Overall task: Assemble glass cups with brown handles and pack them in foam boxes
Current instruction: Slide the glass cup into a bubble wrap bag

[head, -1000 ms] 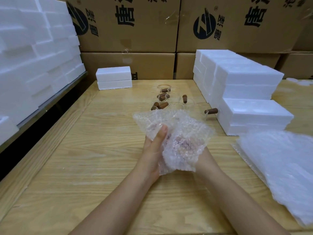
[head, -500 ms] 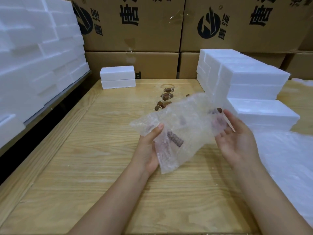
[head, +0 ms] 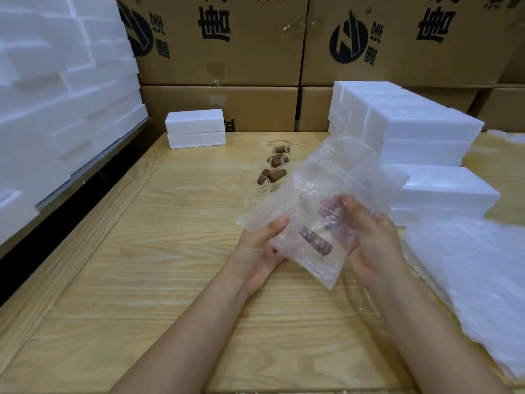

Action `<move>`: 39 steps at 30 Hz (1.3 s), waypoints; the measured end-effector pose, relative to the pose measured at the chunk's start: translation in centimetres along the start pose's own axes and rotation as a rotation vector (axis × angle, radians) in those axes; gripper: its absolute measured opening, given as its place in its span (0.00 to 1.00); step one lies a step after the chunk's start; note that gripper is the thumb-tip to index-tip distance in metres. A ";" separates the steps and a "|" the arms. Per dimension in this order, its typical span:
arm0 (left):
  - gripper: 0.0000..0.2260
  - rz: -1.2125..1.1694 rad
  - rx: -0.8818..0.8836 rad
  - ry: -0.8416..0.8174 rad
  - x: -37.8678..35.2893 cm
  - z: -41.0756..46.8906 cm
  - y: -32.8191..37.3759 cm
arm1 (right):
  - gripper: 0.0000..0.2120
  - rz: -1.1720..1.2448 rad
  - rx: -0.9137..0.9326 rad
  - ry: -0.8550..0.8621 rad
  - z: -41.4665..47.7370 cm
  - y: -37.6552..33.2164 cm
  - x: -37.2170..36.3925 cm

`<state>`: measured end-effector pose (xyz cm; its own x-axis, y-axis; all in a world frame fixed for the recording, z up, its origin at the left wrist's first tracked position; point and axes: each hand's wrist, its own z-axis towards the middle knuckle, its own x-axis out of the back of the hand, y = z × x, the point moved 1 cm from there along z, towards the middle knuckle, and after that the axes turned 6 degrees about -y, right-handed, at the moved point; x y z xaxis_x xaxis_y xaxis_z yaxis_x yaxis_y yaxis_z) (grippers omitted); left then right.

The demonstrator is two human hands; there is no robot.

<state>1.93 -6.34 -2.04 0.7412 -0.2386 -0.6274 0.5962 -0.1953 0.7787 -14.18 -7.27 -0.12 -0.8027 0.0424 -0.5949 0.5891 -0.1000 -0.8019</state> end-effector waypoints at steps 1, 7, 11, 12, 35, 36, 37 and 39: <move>0.29 0.031 0.019 0.001 0.0 0.0 -0.1 | 0.11 0.005 0.007 0.001 0.1 -0.2 0.0; 0.21 -0.037 0.044 0.007 -0.4 -0.2 -0.5 | 0.19 0.048 -0.023 -0.154 0.6 -1.1 -0.1; 0.22 -0.130 -0.028 0.016 -0.1 -0.1 -0.3 | 0.22 -0.178 -0.132 -0.284 0.1 0.2 -0.1; 0.24 -0.080 -0.011 0.014 0.0 -0.1 -0.2 | 0.18 -0.201 -0.123 -0.252 0.0 0.5 -0.1; 0.12 0.373 0.043 0.070 0.8 0.2 0.8 | 0.06 -0.573 -0.106 -0.166 0.0 1.6 0.2; 0.12 0.386 0.041 0.071 0.8 0.1 0.8 | 0.06 -0.646 -0.109 -0.152 0.0 1.6 0.2; 0.13 0.401 0.039 0.070 0.7 0.2 0.8 | 0.05 -0.681 -0.135 -0.153 0.1 1.6 0.3; 0.14 0.427 0.034 0.067 0.7 0.2 0.8 | 0.14 -0.717 -0.234 -0.206 0.3 1.5 0.5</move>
<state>2.83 -6.80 -1.84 0.9382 -0.2427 -0.2466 0.2220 -0.1245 0.9671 -13.77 -7.68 -1.61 -0.9824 -0.1703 0.0765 -0.0938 0.0955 -0.9910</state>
